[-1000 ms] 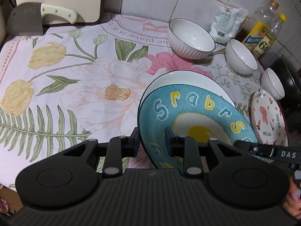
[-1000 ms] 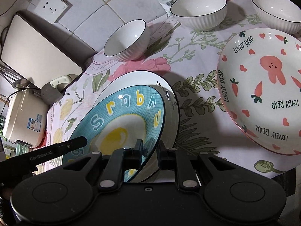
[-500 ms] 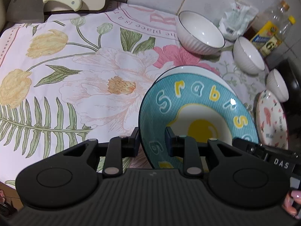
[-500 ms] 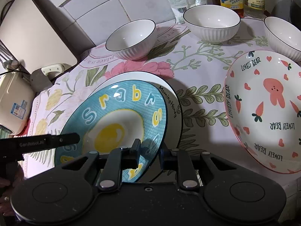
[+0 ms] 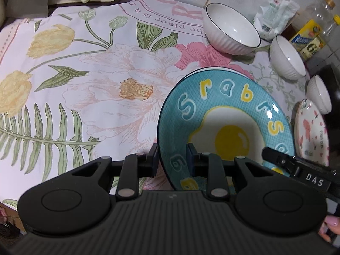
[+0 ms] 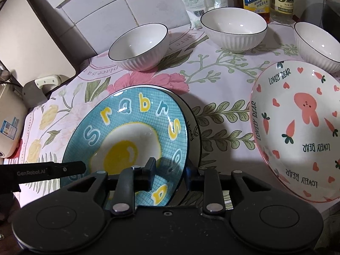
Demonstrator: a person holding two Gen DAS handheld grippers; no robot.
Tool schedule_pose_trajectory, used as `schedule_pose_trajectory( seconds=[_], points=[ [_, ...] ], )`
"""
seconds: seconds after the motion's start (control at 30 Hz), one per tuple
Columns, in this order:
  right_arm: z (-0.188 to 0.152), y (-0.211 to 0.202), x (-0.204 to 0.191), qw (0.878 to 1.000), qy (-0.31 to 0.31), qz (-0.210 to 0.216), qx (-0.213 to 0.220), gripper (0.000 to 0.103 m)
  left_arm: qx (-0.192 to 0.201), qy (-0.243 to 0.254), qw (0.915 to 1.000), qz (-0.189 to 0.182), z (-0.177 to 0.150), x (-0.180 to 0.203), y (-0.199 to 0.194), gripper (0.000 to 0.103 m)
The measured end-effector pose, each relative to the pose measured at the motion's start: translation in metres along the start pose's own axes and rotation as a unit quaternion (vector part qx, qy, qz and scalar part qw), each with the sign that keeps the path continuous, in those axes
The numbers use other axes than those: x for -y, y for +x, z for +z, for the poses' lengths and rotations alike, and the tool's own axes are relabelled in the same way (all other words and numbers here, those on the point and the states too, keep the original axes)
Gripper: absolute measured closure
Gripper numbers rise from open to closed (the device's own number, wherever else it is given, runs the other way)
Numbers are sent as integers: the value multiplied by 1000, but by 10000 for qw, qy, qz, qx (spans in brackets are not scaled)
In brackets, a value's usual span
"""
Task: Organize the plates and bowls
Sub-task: 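Carry the blue plate over the white plate and lower it on top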
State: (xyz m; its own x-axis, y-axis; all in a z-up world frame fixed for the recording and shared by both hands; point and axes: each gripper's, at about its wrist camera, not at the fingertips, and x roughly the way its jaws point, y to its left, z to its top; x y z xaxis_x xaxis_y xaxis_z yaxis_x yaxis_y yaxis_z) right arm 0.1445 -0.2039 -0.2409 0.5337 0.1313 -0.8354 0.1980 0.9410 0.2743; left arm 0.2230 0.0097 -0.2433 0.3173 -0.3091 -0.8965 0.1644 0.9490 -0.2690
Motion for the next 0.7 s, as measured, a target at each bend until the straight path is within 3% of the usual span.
schedule_pose_trajectory(
  seconds=[0.23, 0.4, 0.5, 0.63, 0.7],
  points=[
    [2, -5, -11, 9989, -263, -368, 96, 68, -94, 83, 9999, 61, -1, 4, 1, 78],
    [-1, -9, -16, 9974, -368, -560, 268, 59, -96, 69, 9998, 138, -1, 7, 2, 78],
    [-1, -9, -17, 9969, -427, -605, 267, 61, -93, 40, 9998, 153, -2, 6, 2, 78],
    [-2, -18, -28, 9896, -758, -1081, 568, 57, -90, -50, 9999, 87, -3, 5, 1, 78],
    [-3, -20, -27, 9922, -718, -733, 709, 58, -77, 3, 9999, 143, -5, 6, 2, 79]
  ],
)
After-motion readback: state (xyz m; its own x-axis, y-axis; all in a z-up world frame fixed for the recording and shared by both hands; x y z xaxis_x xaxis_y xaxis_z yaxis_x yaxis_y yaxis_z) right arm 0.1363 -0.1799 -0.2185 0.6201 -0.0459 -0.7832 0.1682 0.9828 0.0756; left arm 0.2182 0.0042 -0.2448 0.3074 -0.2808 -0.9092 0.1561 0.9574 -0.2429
